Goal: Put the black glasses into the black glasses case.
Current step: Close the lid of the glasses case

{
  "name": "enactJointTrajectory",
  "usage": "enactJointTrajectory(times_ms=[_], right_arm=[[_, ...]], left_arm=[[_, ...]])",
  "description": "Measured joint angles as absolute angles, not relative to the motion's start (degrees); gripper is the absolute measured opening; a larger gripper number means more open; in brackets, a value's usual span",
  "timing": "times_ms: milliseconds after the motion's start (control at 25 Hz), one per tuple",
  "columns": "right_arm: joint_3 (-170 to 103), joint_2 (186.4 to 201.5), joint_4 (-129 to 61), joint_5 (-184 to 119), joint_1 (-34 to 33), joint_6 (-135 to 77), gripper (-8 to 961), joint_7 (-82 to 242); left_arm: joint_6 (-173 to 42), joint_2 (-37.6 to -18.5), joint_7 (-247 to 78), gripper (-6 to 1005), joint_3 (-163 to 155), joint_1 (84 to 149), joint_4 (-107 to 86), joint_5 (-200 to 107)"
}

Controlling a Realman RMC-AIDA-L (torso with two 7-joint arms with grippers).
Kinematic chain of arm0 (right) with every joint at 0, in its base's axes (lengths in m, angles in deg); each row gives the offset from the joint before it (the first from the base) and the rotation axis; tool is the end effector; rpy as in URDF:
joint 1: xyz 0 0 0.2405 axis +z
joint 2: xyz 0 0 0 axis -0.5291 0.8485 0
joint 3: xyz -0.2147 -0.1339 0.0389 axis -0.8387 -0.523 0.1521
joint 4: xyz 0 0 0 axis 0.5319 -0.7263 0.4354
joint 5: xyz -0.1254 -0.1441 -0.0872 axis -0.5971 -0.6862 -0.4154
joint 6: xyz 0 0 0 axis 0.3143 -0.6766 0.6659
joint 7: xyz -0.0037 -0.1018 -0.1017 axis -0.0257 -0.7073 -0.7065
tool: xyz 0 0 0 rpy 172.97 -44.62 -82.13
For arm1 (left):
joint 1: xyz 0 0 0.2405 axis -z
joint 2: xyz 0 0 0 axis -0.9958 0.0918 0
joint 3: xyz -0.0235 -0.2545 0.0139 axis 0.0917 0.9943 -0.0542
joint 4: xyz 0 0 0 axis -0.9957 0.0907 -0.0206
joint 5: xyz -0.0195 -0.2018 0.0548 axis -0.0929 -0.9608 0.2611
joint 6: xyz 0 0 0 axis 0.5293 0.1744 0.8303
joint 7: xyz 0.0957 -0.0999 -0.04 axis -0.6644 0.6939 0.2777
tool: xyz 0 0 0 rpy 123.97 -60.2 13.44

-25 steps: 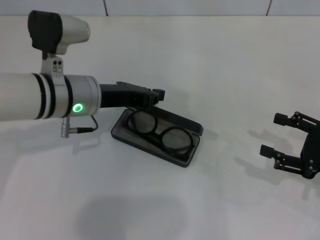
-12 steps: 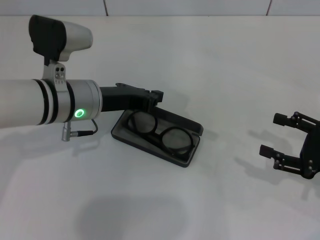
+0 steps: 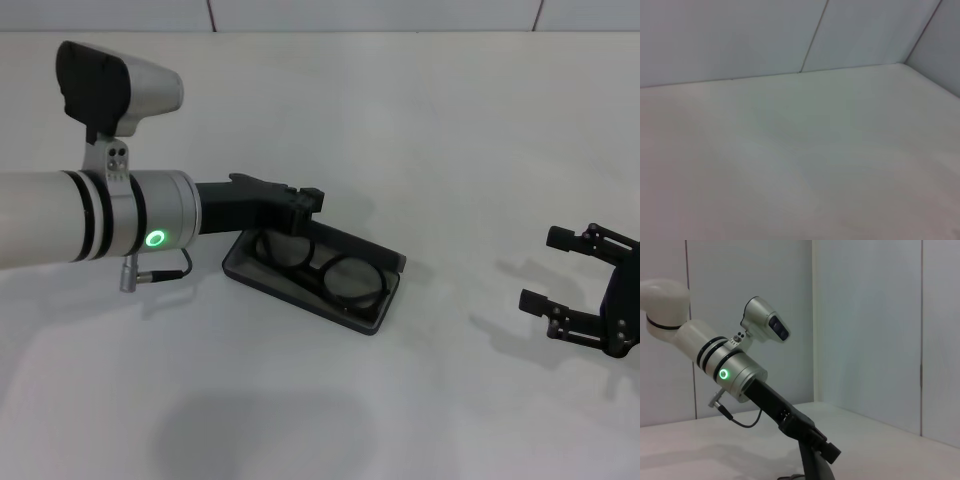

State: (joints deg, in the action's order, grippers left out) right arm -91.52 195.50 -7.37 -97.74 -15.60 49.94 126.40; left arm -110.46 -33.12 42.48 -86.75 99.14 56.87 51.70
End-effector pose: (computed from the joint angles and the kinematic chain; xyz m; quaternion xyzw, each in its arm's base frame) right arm 0.2976 0.2726 -0.0037 -0.9241 0.0838 0.3059 0.2131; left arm -0.2208 0.3327 -0.0441 -0.8882 -0.3805 -0.1396 0.2164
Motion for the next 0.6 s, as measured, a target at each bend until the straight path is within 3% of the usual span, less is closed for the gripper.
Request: enactJointTrajectory(times_ms=[600], right_arm=[[-91.53,195.51,-7.09,-97.74,-15.51,49.99,783,126.59]], left_arm=[[-108.84,-33.07,30.12,21,-86.85,96.92,52.27,44.46]])
